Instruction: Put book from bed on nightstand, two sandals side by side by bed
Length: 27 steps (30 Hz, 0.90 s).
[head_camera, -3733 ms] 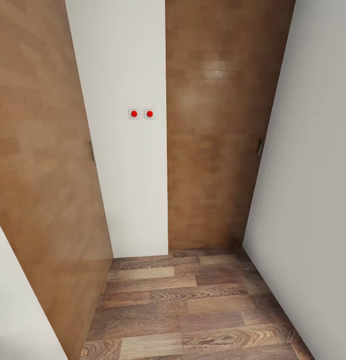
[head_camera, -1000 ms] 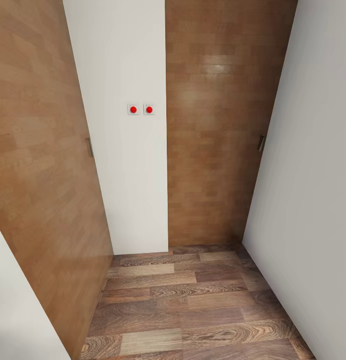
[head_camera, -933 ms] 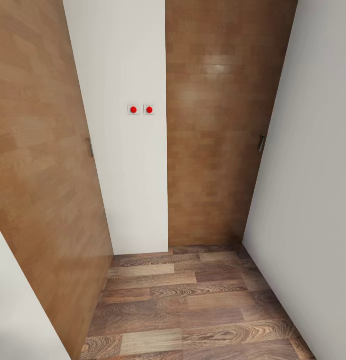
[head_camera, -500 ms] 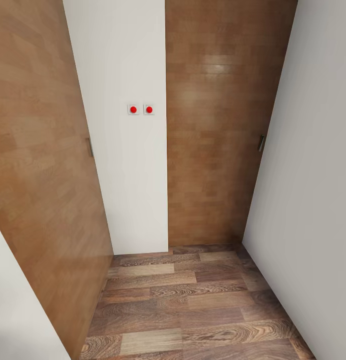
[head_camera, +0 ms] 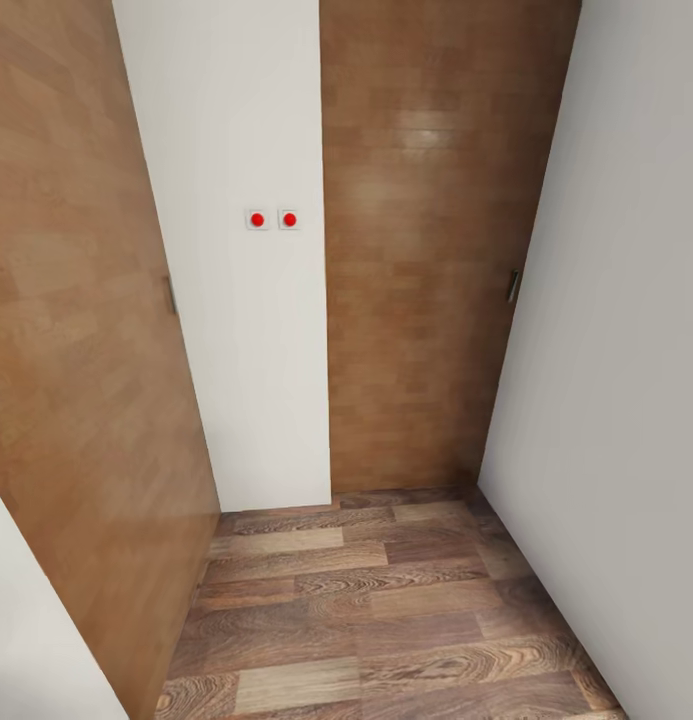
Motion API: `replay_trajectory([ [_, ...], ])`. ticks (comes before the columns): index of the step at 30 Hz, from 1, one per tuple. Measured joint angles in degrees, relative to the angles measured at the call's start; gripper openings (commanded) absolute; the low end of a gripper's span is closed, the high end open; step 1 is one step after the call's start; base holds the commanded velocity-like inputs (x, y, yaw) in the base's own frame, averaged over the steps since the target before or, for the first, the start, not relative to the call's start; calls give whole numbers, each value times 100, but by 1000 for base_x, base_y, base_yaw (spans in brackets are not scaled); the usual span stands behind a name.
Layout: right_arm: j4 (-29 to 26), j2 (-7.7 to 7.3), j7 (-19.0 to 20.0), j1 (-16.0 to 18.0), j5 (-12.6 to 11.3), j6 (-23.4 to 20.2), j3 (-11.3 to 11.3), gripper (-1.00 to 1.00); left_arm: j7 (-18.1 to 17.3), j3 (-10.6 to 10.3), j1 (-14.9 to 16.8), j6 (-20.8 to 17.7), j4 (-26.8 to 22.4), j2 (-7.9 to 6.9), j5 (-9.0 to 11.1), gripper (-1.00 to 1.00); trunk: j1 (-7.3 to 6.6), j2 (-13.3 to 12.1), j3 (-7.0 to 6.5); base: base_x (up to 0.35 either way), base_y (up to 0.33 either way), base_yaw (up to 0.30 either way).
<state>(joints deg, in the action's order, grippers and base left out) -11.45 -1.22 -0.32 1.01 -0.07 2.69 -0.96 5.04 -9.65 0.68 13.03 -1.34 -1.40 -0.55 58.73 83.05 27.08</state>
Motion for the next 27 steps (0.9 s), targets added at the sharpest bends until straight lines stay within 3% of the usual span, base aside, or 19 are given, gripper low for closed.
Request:
replay_trajectory([
  [27, 6, 6, 0, 1, 0, 1, 0, 100, 0, 0, -1, -1, -1, 5, -3, 100, 0, 0, -6, -10, -3, -26],
])
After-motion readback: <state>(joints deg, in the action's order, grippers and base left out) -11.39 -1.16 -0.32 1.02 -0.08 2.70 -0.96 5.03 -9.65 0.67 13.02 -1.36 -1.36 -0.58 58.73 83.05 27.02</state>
